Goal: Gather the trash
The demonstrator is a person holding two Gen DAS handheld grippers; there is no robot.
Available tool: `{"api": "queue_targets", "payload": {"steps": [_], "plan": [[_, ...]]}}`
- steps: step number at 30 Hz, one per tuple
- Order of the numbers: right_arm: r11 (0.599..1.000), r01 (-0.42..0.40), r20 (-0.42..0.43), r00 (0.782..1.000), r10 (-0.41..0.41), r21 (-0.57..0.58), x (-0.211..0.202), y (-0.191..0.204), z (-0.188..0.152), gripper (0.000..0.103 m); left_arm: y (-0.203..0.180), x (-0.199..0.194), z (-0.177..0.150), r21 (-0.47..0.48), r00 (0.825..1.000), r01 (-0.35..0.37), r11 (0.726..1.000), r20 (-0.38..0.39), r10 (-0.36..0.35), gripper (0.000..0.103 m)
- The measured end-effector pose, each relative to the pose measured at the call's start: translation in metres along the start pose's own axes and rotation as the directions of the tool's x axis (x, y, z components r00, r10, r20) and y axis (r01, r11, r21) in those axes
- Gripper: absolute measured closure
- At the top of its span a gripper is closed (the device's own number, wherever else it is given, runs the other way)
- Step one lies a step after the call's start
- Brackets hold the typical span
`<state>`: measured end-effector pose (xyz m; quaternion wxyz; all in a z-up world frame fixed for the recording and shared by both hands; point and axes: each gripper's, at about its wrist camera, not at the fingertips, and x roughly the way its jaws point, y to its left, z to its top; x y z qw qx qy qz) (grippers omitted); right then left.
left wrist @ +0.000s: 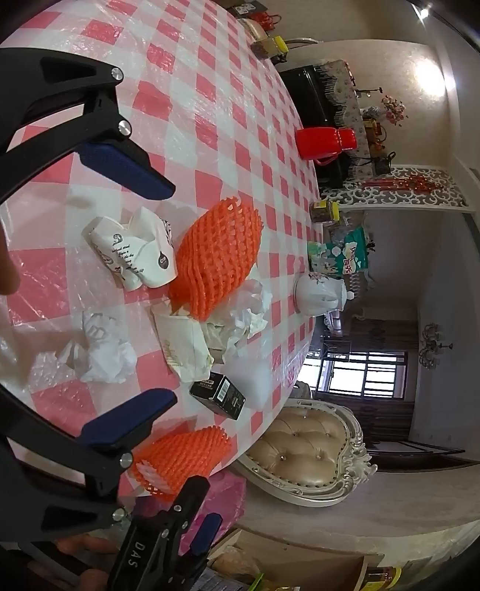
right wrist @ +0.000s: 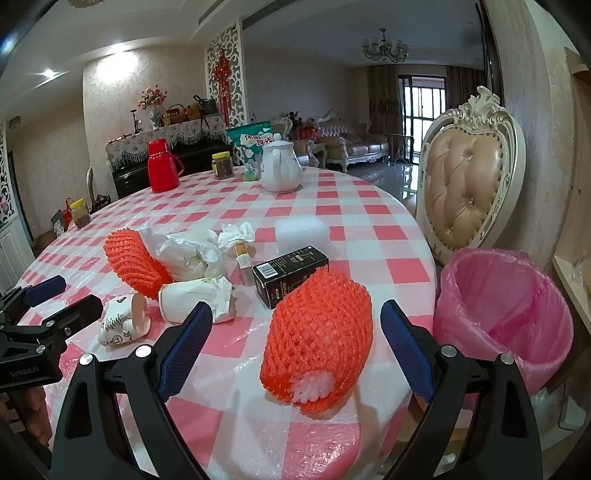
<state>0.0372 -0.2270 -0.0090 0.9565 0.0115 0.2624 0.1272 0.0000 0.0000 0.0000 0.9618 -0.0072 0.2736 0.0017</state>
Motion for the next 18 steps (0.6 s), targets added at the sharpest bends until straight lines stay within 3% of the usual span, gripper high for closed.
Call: {"api": "queue_targets", "payload": {"steps": [18], "plan": [[1.0, 0.0, -0.002, 1.0, 0.0, 0.0, 0.0008, -0.0006, -0.0003, 0.016, 0.0002, 0.0001, 0.0, -0.002, 1.0, 0.001, 1.0, -0.003, -0.001, 0.004]]}}
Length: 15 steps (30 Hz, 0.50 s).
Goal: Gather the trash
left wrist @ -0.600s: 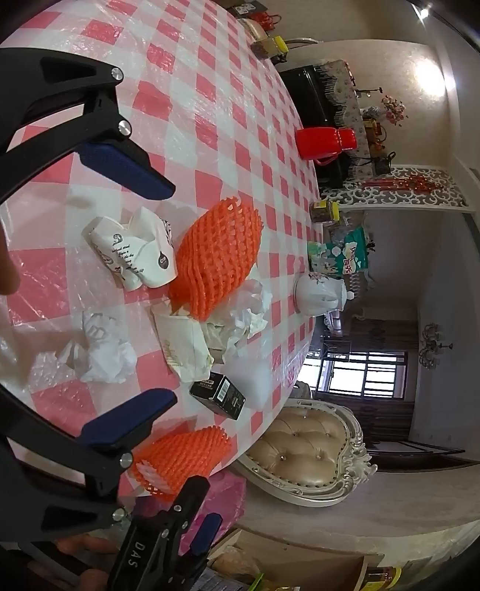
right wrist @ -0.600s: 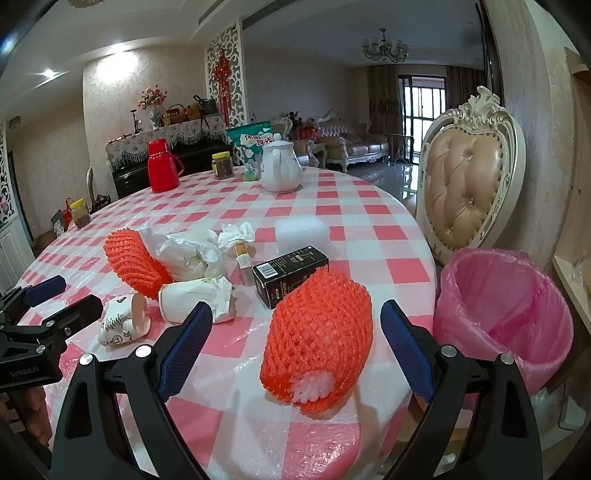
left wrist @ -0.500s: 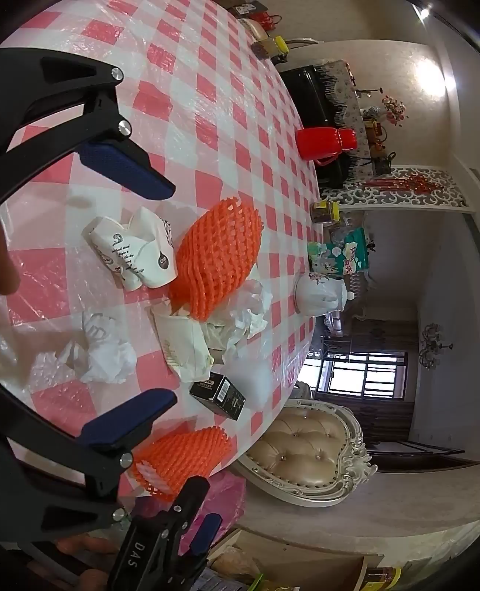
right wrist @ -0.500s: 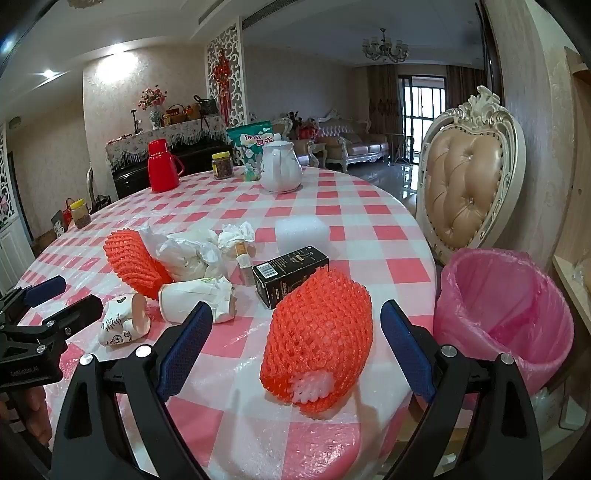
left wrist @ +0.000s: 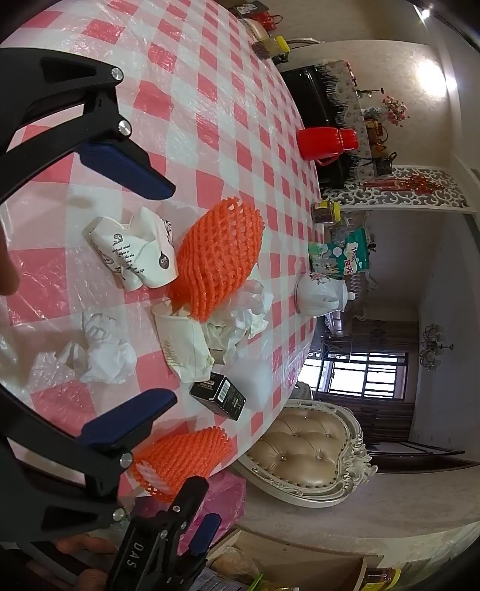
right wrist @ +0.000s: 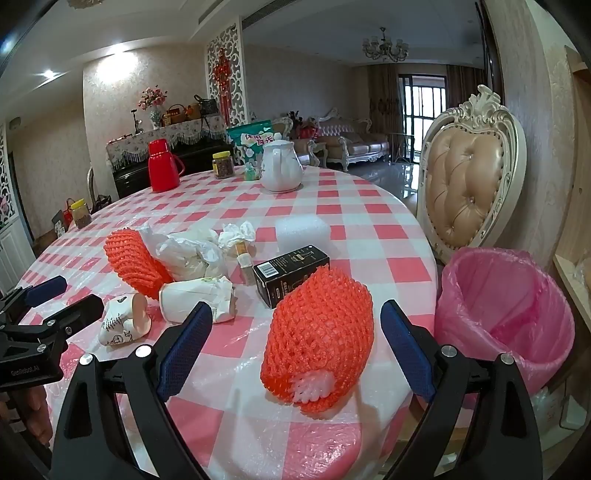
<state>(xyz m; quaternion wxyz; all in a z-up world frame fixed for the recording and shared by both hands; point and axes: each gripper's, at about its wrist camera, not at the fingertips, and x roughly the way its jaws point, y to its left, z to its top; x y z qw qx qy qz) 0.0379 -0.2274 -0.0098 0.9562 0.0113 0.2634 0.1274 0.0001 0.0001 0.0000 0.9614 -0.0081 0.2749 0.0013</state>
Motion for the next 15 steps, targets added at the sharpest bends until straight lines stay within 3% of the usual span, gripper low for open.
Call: {"api": "queue_targets", "payload": {"steps": [15], "plan": [[1.0, -0.001, 0.0, 1.0, 0.001, 0.002, 0.0, 0.0007, -0.0003, 0.016, 0.0, 0.0, 0.0, 0.0, 1.0, 0.0, 1.0, -0.001, 0.0, 0.004]]}}
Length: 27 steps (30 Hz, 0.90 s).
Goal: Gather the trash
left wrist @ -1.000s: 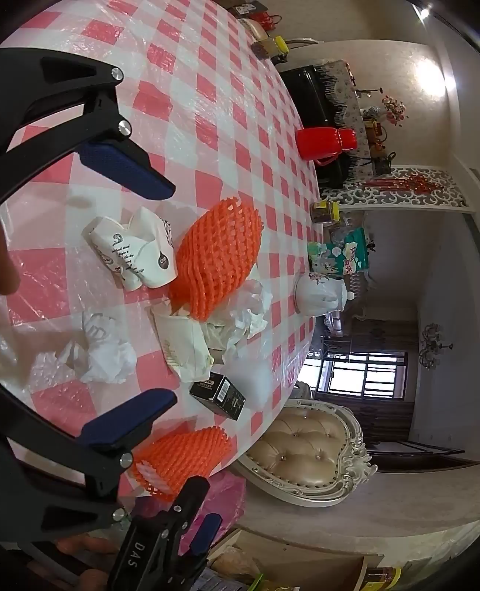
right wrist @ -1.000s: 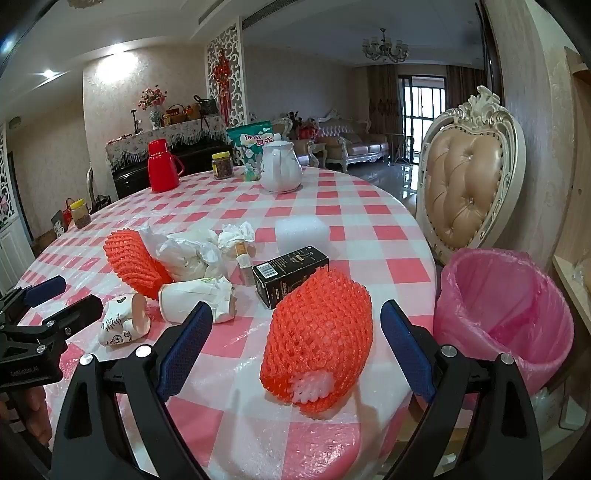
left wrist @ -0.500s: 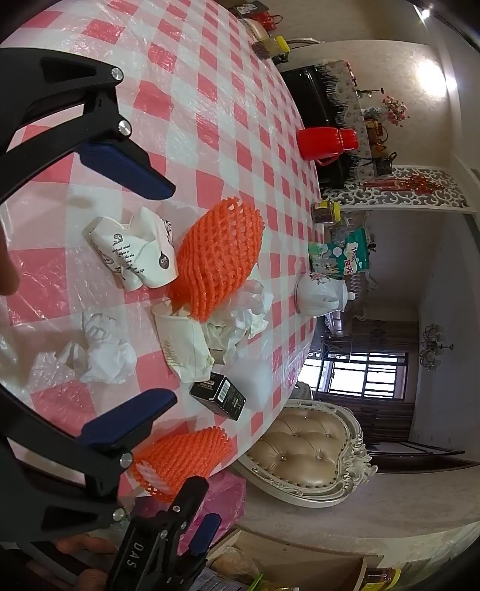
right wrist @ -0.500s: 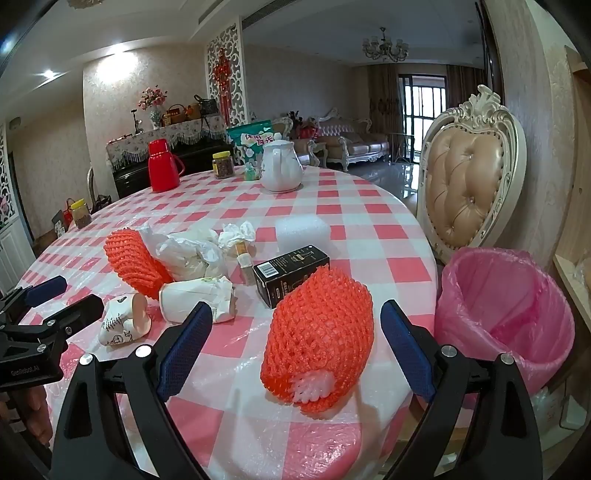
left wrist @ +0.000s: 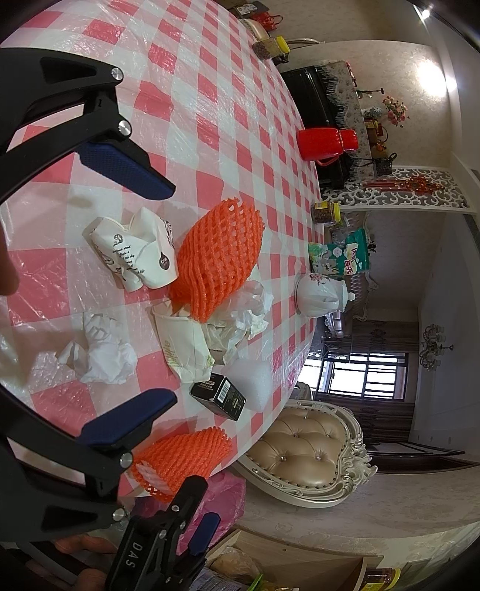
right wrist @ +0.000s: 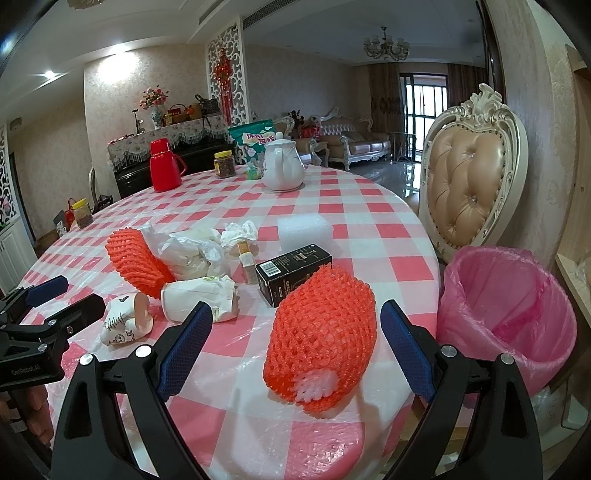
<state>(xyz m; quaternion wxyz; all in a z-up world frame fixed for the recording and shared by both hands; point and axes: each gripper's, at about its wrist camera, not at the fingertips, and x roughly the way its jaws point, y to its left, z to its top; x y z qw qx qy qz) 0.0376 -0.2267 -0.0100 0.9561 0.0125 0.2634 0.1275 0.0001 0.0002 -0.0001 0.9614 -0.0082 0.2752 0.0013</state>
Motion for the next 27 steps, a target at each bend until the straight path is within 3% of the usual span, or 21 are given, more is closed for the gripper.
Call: {"api": "queue_targets", "payload": {"steps": [4, 7, 27], "plan": [[1.0, -0.001, -0.001, 1.0, 0.001, 0.001, 0.0004, -0.0003, 0.0002, 0.016, 0.0, -0.0001, 0.0, 0.0, 1.0, 0.0, 1.0, 0.0, 0.0, 0.004], [1.0, -0.011, 0.004, 1.0, 0.011, 0.003, -0.0005, -0.0003, -0.0002, 0.007, 0.0002, -0.0002, 0.0001, -0.001, 1.0, 0.001, 1.0, 0.0, -0.001, 0.004], [1.0, -0.014, 0.003, 1.0, 0.014, 0.004, -0.0016, -0.0005, 0.0003, 0.007, 0.0001, -0.0001, -0.0005, -0.002, 1.0, 0.0, 1.0, -0.002, 0.0, 0.004]]}}
